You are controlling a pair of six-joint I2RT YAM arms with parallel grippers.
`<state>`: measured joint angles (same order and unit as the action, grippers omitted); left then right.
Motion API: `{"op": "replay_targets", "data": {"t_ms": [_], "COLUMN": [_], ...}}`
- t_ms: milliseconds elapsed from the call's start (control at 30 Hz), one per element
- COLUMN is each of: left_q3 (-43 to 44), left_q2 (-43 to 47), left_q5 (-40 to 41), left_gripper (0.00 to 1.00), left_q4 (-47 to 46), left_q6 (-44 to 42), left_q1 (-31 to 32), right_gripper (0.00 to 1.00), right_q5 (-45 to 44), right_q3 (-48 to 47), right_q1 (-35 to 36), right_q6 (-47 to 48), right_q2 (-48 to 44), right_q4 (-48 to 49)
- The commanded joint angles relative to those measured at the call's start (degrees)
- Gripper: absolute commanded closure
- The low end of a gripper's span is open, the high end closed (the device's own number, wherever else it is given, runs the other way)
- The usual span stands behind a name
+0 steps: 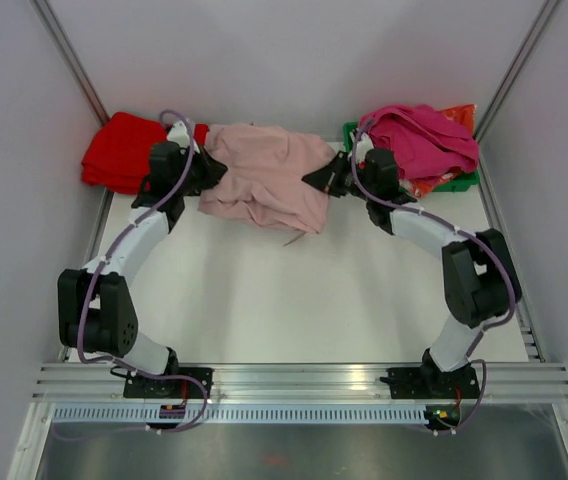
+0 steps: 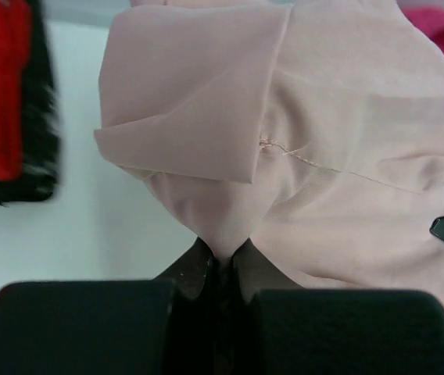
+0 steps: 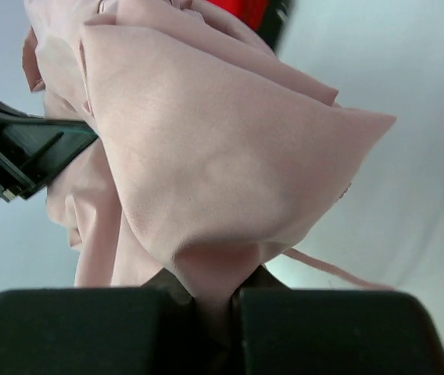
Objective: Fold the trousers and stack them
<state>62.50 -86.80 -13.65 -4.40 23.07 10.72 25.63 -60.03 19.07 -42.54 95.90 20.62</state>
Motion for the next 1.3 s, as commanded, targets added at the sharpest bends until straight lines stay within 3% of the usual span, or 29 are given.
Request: {"op": "replay_targets", "data": {"t_ms": [0, 200, 267, 367, 400, 467, 567, 800, 1033, 1200, 1267], "left_q3": [9.28, 24.03, 27.22, 33.81, 37.13, 40.67, 47.17, 53.25, 53.34, 55.97, 55.54], "left_q2": [-0.11, -10.04, -13.81, -19.43, -20.93, -23.92, -29.64, -35.71, -39.14, -42.74, -43.62], "left_q5": [3.81, 15.46, 16.98, 17.78, 18.91, 20.32, 28.12, 33.15, 30.62, 28.42, 27.54], "left_gripper": [0.98, 0.98, 0.98, 0.98, 0.98, 0.98, 0.98, 0.98, 0.98, 0.98, 0.98], "left_q4": [2.2, 9.31, 9.85, 11.26, 11.52, 11.7, 12.49, 8.54, 1.51, -1.47, -3.58], "left_q6": [-6.45, -8.83, -6.91, -3.31, -2.86, -3.9, -6.01, -6.72, -4.62, -3.91, -3.21], "left_q1": [-7.19, -13.96, -17.55, -23.0, -24.07, -25.65, -26.19, -30.23, -34.8, -37.61, -37.79], "right_gripper": [1.0, 1.0, 1.0, 1.0, 1.0, 1.0, 1.0, 1.0, 1.0, 0.99, 0.75], "right_q5": [-0.23, 1.18, 0.74, -0.58, -1.19, -4.7, -12.76, -21.29, -29.04, -27.74, -25.9], "right_q3": [-14.18, -42.73, -49.88, -67.54, -78.12, -85.48, -85.35, -87.45, -90.43, -89.57, -87.99], "right_q1": [2.8, 6.33, 7.9, 9.92, 10.28, 11.42, 12.04, 14.59, 16.44, 15.65, 15.12], "right_q6": [-2.1, -6.05, -6.59, -6.68, -7.11, -9.56, -12.12, -14.15, -9.94, -4.57, -3.95], "right_q2": [8.4, 29.06, 36.27, 47.25, 50.41, 57.98, 60.46, 66.69, 71.08, 69.87, 68.82], "right_q4": [5.04, 4.6, 3.64, -1.19, -3.55, -2.79, 4.23, 10.04, 12.96, 11.64, 11.11]}}
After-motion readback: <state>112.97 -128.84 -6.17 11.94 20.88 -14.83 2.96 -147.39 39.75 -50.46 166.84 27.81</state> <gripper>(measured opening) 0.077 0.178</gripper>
